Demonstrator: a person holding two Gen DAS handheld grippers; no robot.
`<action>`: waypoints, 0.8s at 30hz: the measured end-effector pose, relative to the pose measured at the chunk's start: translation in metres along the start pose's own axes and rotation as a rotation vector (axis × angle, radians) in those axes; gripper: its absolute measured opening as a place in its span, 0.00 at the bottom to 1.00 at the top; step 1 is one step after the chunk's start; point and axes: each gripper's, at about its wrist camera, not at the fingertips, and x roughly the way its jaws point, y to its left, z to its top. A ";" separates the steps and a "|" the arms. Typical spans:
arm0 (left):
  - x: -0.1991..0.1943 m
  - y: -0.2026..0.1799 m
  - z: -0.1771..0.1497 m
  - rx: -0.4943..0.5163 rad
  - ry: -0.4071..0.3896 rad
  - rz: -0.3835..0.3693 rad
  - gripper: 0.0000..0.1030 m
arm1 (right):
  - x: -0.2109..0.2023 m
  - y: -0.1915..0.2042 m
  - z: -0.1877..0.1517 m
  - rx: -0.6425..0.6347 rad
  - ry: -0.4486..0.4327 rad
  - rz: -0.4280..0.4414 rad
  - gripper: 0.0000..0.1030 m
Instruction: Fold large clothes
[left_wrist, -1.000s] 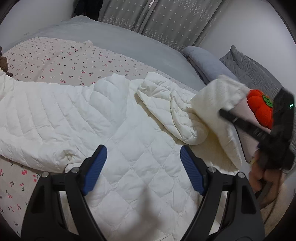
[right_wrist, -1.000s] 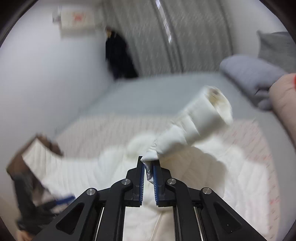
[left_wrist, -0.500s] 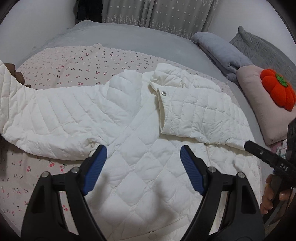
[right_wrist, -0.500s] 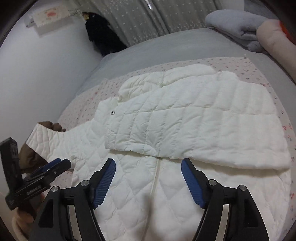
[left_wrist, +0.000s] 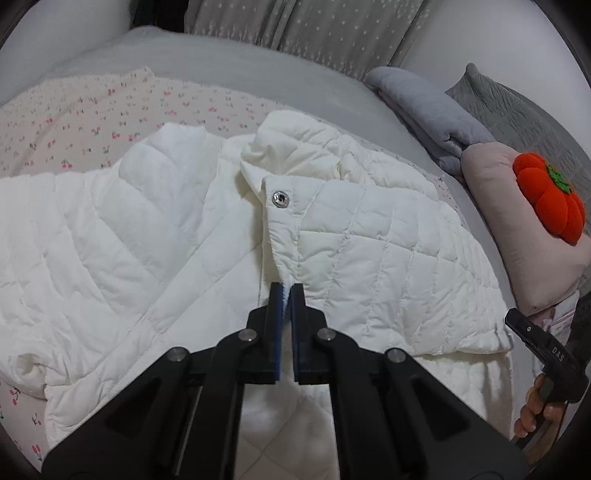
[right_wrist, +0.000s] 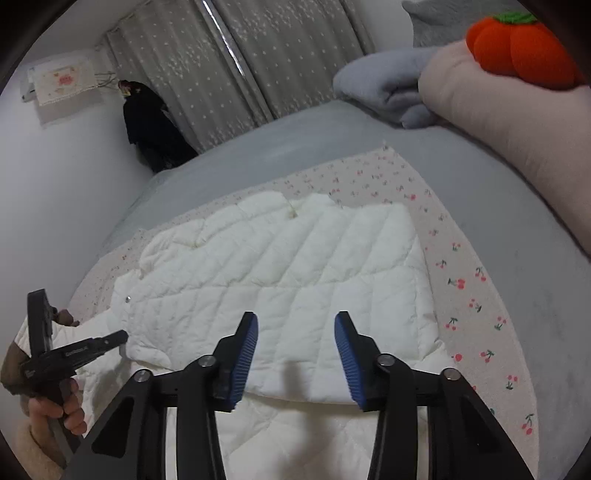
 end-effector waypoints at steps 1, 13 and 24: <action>0.008 -0.001 -0.002 0.022 0.020 0.094 0.05 | 0.010 -0.006 -0.002 0.003 0.021 -0.019 0.39; -0.051 -0.002 -0.001 0.007 0.002 0.299 0.76 | 0.011 -0.014 -0.003 0.109 0.147 -0.067 0.60; -0.162 0.110 -0.007 -0.148 -0.288 0.690 0.89 | -0.040 0.034 -0.025 0.030 0.088 -0.080 0.77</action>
